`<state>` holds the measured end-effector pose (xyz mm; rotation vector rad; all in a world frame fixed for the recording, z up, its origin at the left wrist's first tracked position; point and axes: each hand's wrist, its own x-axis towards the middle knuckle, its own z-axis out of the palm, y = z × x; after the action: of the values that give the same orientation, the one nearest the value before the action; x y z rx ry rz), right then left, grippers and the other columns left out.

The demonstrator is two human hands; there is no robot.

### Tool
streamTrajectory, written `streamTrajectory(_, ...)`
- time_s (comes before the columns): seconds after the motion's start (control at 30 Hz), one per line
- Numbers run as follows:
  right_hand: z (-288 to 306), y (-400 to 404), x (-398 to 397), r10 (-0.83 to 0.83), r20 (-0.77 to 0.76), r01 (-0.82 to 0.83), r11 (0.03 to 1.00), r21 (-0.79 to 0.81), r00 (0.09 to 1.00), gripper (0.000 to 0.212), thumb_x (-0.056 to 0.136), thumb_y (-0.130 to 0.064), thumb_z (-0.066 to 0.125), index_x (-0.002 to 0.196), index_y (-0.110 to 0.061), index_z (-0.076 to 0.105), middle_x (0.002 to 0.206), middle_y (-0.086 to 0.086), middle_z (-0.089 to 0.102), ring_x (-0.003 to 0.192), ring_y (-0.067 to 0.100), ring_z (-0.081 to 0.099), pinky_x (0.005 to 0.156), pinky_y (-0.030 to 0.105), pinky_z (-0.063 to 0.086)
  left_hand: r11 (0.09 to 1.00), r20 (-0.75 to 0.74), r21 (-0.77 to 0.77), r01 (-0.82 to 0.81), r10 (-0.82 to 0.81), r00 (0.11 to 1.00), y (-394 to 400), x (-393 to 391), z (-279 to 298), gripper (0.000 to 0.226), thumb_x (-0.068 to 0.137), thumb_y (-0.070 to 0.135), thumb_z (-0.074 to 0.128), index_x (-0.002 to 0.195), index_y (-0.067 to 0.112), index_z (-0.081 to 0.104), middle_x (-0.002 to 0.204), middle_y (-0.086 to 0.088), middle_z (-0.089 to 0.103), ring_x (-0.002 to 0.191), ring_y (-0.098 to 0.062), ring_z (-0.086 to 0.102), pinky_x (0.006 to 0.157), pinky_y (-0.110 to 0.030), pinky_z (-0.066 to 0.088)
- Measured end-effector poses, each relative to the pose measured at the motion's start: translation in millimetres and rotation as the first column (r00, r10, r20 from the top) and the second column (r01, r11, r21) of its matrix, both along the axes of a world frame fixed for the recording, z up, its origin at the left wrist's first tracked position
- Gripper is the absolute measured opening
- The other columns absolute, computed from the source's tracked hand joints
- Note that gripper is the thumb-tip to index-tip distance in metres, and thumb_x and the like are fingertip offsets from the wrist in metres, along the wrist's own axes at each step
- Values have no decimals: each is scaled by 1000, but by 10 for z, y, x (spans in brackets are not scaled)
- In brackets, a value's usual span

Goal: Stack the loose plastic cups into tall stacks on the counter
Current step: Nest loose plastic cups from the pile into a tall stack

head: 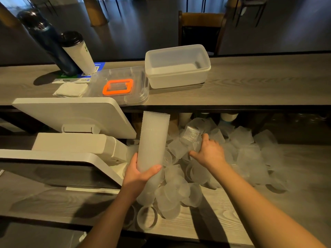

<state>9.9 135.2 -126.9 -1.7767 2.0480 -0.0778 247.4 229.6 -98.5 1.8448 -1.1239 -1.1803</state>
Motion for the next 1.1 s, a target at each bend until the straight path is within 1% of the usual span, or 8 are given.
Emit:
streamTrajectory(0.17,187,105,-91,-82,405,101,995,-26,911,74,90,-43,64,152,-27,27,153,12,32,118,28,54,90,36,48,999,-14,-30,-14,14,1000,34,6,-3,95,46,66,79,128,30,46,116,5,57,106,-18,60,88,-47,57)
streamTrajectory(0.33,357,185,-171,-148,738,270,962,-49,658,85,80,-32,82,147,-23,30,134,4,49,122,28,54,91,33,53,1000,0,-31,1,-1,1000,77,-17,23,98,46,70,79,129,30,45,118,5,56,107,-19,59,90,-51,56)
streamTrajectory(0.43,456,231,-197,-132,849,366,928,-76,511,61,79,-40,81,126,-27,45,116,-8,55,110,16,59,85,29,56,999,17,-25,26,-26,1000,108,-40,27,101,46,71,79,132,31,43,121,5,54,108,-20,59,91,-50,57)
streamTrajectory(0.53,546,263,-219,-88,934,407,911,-66,347,45,88,-42,72,124,-23,53,114,-4,63,107,19,66,91,40,58,998,46,-18,54,-54,998,131,-53,25,103,46,73,80,133,34,41,123,6,53,109,-20,59,90,-49,57)
streamTrajectory(0.7,802,223,-244,-80,995,403,914,50,59,59,87,-27,73,133,-22,38,122,6,64,103,20,71,85,35,59,993,147,-31,118,-112,983,161,-61,50,94,51,66,82,131,41,38,120,14,51,106,-13,57,87,-41,58)
streamTrajectory(0.83,901,210,-202,19,988,340,938,-71,155,59,79,-42,75,130,-27,49,123,4,65,112,21,66,85,34,58,988,219,-38,149,-137,966,173,-47,67,89,61,54,87,133,43,36,122,14,50,107,-10,55,88,-38,56)
streamTrajectory(0.97,917,185,-177,122,928,192,961,-199,353,61,86,-58,66,139,-57,36,143,-4,51,132,13,49,105,39,46,976,308,-17,215,-200,930,173,-25,102,96,61,54,87,139,38,33,125,13,46,109,-11,52,86,-31,51)
streamTrajectory(1.1,1039,169,-223,229,837,76,949,-305,497,53,88,-40,71,135,-39,47,129,-11,55,120,2,52,98,29,48,966,333,-31,255,-231,914,176,-37,123,94,58,56,87,136,42,35,124,15,48,108,-8,53,86,-32,53)
